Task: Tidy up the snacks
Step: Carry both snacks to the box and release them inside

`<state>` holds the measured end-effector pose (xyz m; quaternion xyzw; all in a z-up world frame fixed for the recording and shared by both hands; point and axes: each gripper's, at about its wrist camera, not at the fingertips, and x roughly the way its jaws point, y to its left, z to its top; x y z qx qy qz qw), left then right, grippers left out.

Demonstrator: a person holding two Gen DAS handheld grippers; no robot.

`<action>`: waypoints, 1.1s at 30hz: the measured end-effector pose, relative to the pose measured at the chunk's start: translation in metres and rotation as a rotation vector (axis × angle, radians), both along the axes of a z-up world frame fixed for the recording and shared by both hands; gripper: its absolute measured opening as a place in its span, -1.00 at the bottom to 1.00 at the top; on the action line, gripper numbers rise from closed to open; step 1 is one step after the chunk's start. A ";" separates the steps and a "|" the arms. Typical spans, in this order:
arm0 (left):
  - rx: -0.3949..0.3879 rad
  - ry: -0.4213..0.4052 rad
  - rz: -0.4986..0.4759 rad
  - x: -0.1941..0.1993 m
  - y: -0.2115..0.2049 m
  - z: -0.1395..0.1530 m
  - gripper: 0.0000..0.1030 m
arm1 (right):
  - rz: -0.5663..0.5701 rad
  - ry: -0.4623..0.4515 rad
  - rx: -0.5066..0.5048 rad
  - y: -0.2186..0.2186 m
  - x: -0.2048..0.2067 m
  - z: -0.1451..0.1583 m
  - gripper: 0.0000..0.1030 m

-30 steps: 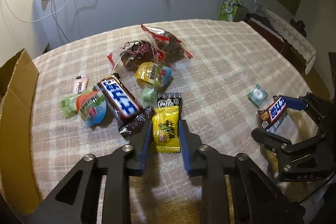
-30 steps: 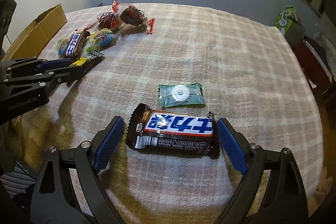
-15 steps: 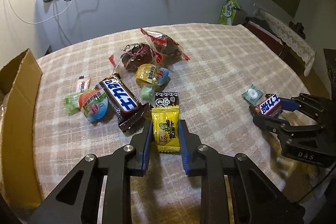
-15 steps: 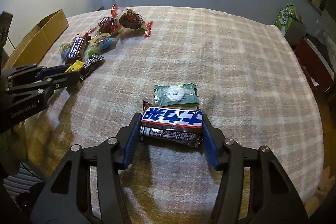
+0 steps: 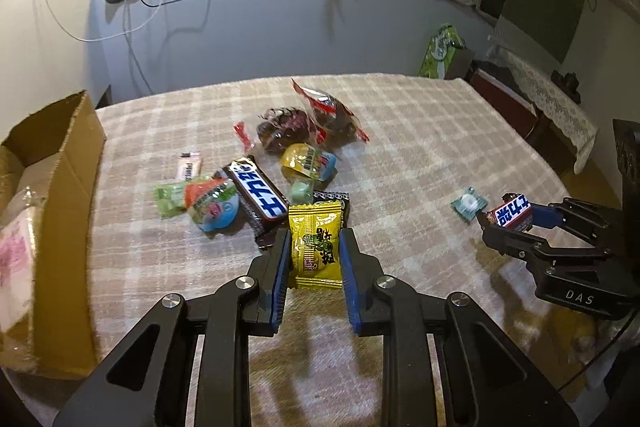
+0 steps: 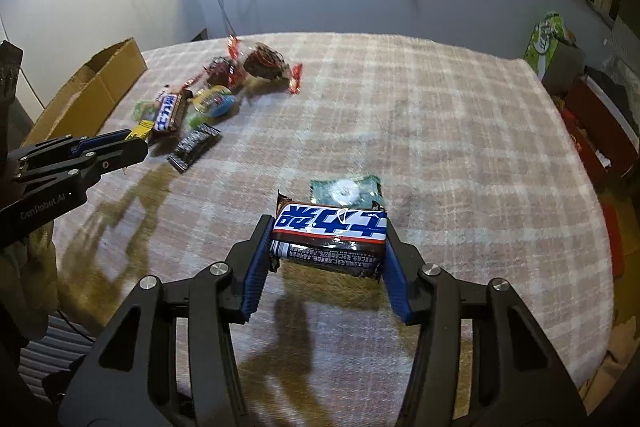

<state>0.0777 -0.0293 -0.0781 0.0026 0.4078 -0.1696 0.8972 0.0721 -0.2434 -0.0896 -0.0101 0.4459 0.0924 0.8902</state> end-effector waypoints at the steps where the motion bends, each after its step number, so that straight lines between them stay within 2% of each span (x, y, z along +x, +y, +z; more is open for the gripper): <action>1: 0.000 -0.006 0.004 -0.001 0.002 0.002 -0.56 | 0.005 -0.005 0.001 0.002 0.000 0.002 0.02; 13: -0.002 -0.072 0.068 -0.007 0.038 0.030 -0.56 | 0.104 -0.085 0.020 0.046 0.009 0.043 0.01; 22: -0.001 -0.100 0.174 -0.003 0.091 0.044 -0.56 | 0.229 -0.137 0.032 0.112 0.031 0.065 0.01; 33: 0.023 -0.126 0.307 0.007 0.157 0.061 -0.56 | 0.360 -0.131 0.111 0.188 0.065 0.082 0.01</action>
